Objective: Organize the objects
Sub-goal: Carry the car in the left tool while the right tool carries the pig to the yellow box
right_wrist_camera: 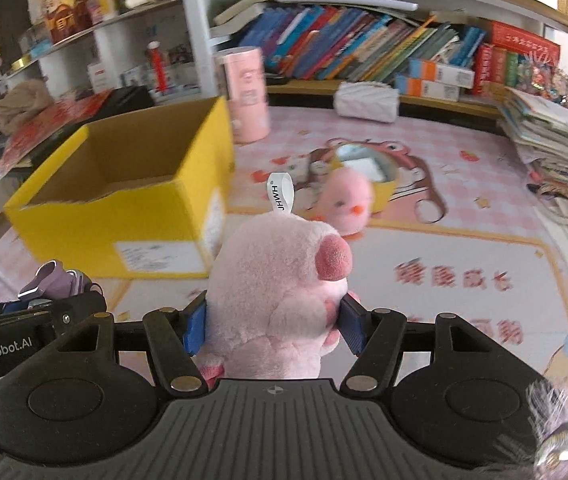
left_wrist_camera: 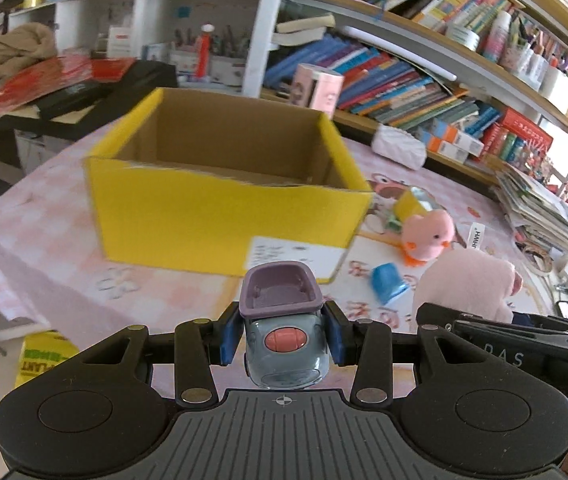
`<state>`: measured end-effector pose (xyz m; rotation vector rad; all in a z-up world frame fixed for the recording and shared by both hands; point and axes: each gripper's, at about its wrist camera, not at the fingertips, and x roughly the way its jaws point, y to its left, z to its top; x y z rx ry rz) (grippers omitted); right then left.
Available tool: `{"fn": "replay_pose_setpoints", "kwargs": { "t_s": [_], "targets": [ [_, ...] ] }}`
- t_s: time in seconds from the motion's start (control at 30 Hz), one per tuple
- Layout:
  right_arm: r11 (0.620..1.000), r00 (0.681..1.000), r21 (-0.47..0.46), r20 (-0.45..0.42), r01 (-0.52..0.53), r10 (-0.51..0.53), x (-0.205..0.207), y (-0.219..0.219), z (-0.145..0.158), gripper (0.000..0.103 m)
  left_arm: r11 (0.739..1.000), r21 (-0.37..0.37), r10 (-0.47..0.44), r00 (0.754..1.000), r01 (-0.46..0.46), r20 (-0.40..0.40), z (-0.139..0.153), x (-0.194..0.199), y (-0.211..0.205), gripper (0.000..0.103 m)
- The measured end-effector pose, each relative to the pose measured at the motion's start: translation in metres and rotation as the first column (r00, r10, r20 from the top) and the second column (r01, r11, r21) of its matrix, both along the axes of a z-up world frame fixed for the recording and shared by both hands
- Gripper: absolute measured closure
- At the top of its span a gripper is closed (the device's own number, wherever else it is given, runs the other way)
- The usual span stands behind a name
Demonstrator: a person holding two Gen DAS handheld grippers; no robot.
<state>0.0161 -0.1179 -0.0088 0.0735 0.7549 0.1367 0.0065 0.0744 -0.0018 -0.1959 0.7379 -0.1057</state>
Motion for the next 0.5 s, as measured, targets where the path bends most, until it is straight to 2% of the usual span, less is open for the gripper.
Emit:
{"fn": "replay_pose_setpoints", "kwargs": {
  "t_s": [0.3,0.5],
  "targets": [
    [0.998,0.998,0.043,-0.008,-0.056,0.056,-0.028,0.056,-0.007,0.041,0.999,0.038,0.034,0.999,-0.035,0.006,0.000,-0.032,0.048,0.062],
    [0.995,0.997,0.052,-0.006,-0.081,0.082,-0.036,0.079,-0.006,0.041,0.998,0.038,0.055,0.998,-0.055,0.017,0.002,-0.041,0.068,0.062]
  ]
}}
